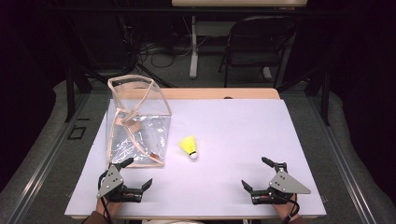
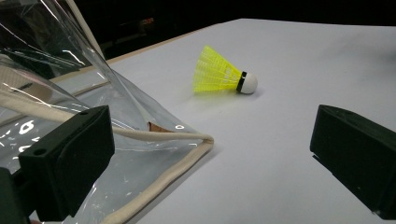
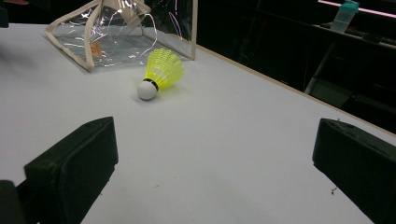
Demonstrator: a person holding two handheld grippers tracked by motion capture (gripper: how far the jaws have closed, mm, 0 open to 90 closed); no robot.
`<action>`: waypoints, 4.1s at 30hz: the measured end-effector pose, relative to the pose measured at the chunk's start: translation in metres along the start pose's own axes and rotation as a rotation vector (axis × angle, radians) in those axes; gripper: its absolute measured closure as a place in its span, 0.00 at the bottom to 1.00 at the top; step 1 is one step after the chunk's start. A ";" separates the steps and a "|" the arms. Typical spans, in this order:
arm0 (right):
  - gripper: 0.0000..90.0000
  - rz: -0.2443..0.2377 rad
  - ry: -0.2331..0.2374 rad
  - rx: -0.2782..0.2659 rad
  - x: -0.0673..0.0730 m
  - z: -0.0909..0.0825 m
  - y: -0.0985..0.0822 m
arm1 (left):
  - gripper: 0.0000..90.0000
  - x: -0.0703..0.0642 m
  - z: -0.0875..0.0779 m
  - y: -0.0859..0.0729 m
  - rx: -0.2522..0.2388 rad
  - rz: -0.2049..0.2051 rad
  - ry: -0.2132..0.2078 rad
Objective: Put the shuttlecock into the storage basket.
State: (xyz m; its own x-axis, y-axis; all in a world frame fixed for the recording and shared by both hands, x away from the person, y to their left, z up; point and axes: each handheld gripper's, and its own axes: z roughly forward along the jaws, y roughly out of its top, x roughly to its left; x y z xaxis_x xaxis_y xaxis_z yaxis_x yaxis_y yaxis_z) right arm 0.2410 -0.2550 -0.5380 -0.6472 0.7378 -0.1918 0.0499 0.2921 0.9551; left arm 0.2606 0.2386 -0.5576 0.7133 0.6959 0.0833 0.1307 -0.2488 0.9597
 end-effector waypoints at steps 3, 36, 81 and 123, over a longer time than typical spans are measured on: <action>0.00 -0.001 0.002 0.004 -0.001 0.001 0.000 | 0.00 0.001 0.001 0.000 0.006 -0.002 0.004; 0.00 -0.002 0.016 0.028 0.001 0.005 0.000 | 0.00 -0.001 0.016 0.010 0.011 0.008 -0.049; 0.00 -0.009 0.020 0.048 0.002 0.006 0.000 | 0.00 0.001 0.073 0.061 0.102 0.068 -0.214; 0.00 -0.010 0.028 0.063 0.002 0.007 -0.001 | 0.00 0.016 0.132 0.100 0.240 0.072 -0.279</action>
State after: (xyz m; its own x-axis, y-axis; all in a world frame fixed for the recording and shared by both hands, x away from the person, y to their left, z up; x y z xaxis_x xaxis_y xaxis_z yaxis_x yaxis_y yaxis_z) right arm 0.2452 -0.2490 -0.5409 -0.6686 0.7179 -0.1941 0.0905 0.3376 0.9369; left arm 0.3756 0.1357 -0.4962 0.8823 0.4690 0.0399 0.2079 -0.4644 0.8609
